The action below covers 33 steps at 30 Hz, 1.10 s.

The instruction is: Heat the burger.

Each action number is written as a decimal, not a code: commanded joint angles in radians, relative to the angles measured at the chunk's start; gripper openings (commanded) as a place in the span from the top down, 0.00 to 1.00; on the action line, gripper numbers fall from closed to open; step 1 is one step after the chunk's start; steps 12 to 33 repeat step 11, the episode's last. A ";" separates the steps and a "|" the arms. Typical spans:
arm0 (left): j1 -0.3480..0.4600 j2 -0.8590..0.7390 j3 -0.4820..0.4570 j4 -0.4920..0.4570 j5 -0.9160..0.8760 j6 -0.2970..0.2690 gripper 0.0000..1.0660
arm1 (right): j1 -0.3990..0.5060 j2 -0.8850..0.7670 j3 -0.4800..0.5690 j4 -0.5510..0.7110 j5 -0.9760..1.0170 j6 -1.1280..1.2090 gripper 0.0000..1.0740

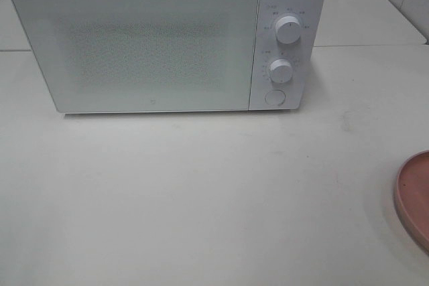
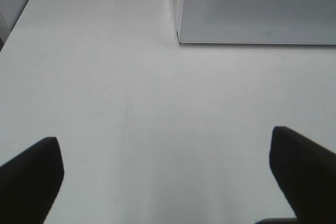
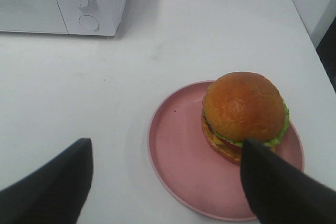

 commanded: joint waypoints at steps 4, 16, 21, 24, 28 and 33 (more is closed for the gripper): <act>-0.005 0.000 0.001 -0.005 -0.016 0.000 0.05 | -0.008 -0.022 0.001 0.001 -0.001 0.006 0.30; -0.005 0.000 0.001 -0.005 -0.016 0.000 0.05 | -0.008 -0.022 0.001 0.001 -0.001 0.006 0.30; -0.005 0.000 0.001 -0.005 -0.016 0.000 0.05 | -0.008 -0.022 0.001 0.001 -0.001 0.006 0.30; -0.005 0.000 0.001 -0.005 -0.016 0.000 0.05 | -0.008 -0.022 0.001 0.001 -0.001 0.006 0.30; -0.005 0.000 0.001 -0.005 -0.016 0.000 0.05 | -0.008 -0.022 0.001 0.001 -0.001 0.006 0.30; -0.005 0.000 0.001 -0.005 -0.016 0.000 0.05 | -0.008 -0.022 0.001 0.001 -0.001 0.006 0.30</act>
